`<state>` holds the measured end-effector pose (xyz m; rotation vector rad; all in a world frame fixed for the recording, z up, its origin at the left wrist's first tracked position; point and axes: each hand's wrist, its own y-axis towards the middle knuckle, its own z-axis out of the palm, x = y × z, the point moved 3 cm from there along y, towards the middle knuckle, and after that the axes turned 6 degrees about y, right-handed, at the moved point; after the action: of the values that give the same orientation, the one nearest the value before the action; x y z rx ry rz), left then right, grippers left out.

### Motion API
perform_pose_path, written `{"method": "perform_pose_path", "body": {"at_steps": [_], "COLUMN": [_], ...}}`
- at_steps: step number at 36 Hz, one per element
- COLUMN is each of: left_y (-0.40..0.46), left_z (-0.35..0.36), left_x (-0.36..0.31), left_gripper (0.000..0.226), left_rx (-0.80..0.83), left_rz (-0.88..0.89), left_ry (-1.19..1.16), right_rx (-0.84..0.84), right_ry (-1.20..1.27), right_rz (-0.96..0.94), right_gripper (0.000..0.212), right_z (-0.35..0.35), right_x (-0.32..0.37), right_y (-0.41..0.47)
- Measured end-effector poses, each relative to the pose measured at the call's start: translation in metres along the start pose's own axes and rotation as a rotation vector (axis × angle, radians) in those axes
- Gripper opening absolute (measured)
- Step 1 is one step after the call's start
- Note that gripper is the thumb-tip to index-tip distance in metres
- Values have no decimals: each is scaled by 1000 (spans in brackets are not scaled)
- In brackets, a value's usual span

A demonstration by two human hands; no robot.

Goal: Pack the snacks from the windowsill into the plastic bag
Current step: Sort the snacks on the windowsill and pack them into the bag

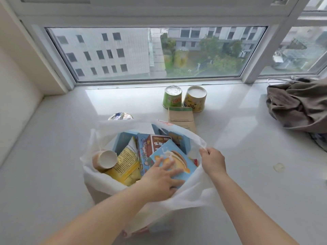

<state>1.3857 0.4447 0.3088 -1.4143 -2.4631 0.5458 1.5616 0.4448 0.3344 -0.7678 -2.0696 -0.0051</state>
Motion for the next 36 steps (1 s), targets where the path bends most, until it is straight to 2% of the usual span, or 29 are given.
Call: {"method": "perform_pose_path", "body": {"at_steps": [2, 5, 9, 12, 18, 21, 24, 29, 32, 36], "left_y": [1, 5, 5, 2, 8, 16, 30, 56, 64, 70], "left_z": [-13, -38, -55, -59, -66, -68, -53, 2, 35, 67], "left_x": [12, 34, 60, 86, 149, 187, 232, 286, 303, 309], "left_gripper": [42, 38, 33, 29, 21, 24, 31, 49, 78, 120], "left_rx": [30, 20, -110, -272, -535, -600, -506, -126, 48, 149], "left_rz": [-32, -157, -311, -445, -755, -879, -967, -1096, -1214, -1284], "left_ry": [-112, -407, -721, -757, -899, -886, -810, -690, -718, -820], "right_rx": [9, 19, 40, 32, 45, 86, 142, 265, 348, 408], "right_ry": [-54, -220, -390, -384, -396, -365, -323, -541, -609, -608], "right_rz": [-42, -120, -181, -288, -480, -484, -382, -264, -208, -171], "right_gripper": [39, 42, 30, 17, 23, 23, 25, 31, 36, 37], "right_z": [-1, -2, 6, 20, 54, 71, 87, 118, 139, 169], "right_x": [2, 8, 21, 44, 97, 119, 126, 106, 94, 87], "right_y": [3, 11, 22, 33, 65, 90, 122, 173, 191, 210]}}
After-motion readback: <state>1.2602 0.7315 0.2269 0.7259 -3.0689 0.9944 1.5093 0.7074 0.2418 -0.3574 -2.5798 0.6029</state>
